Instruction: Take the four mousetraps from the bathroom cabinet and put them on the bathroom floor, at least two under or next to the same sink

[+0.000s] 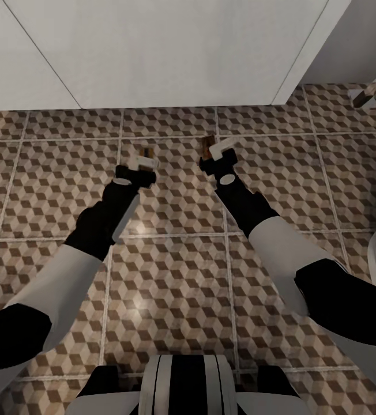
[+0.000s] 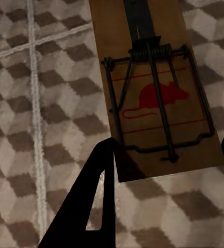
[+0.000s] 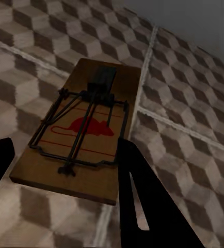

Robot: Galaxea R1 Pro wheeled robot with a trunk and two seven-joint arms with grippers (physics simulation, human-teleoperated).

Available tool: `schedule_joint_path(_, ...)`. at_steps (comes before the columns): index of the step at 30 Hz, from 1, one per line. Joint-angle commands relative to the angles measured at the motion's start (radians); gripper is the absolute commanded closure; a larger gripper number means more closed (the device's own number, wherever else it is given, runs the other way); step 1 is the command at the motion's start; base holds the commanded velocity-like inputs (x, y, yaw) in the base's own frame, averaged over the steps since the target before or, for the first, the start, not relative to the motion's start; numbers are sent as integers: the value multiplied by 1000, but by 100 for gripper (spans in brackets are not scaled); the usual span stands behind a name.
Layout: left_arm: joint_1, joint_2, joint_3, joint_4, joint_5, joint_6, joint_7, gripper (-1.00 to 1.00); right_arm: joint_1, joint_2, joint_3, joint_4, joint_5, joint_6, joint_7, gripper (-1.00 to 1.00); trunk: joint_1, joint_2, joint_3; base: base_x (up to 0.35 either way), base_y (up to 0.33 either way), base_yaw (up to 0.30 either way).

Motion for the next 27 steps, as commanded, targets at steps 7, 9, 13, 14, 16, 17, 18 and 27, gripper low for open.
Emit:
schedule_joint_path(7, -1, 0, -10, -8, -141, 4, 4, 100, 0, 0, 4, 12, 4, -17, -53, 100, 0, 0, -1, 0, 0, 0)
schedule_joint_path(9, -1, -2, -1, 17, -138, 3, 1, 100, 0, 0, 4, 16, 2, -14, -10, 100, 0, 0, -1, 0, 0, 0)
schedule_joint_path(13, -1, -8, 49, 121, -126, 0, -23, 100, 0, 0, 1, 19, 3, -11, 31, 100, 0, 0, -1, 0, 0, 0)
schedule_joint_path(14, -1, -9, 61, 139, -124, -1, -34, 100, 0, 0, 1, 19, 3, -11, 33, 100, 0, 0, -1, 0, 0, 0)
schedule_joint_path(16, -1, -9, 76, 156, -122, -2, -48, 100, 0, 0, 0, 19, 3, -11, 36, 100, 0, 0, -1, 0, 0, 0)
schedule_joint_path(17, -1, -9, 83, 161, -121, -2, -55, 100, 0, 0, -1, 20, 3, -11, 39, 100, 0, 0, -1, 0, 0, 0)
schedule_joint_path(18, -1, -9, 88, 163, -120, -2, -60, 100, 0, 0, -1, 20, 3, -10, 45, 100, 0, 0, -1, 0, 0, 0)
schedule_joint_path(27, -1, -8, 123, 115, -88, -3, -70, 100, 0, 0, -6, 20, -5, -9, 135, 100, 0, 0, -1, 0, 0, 0)
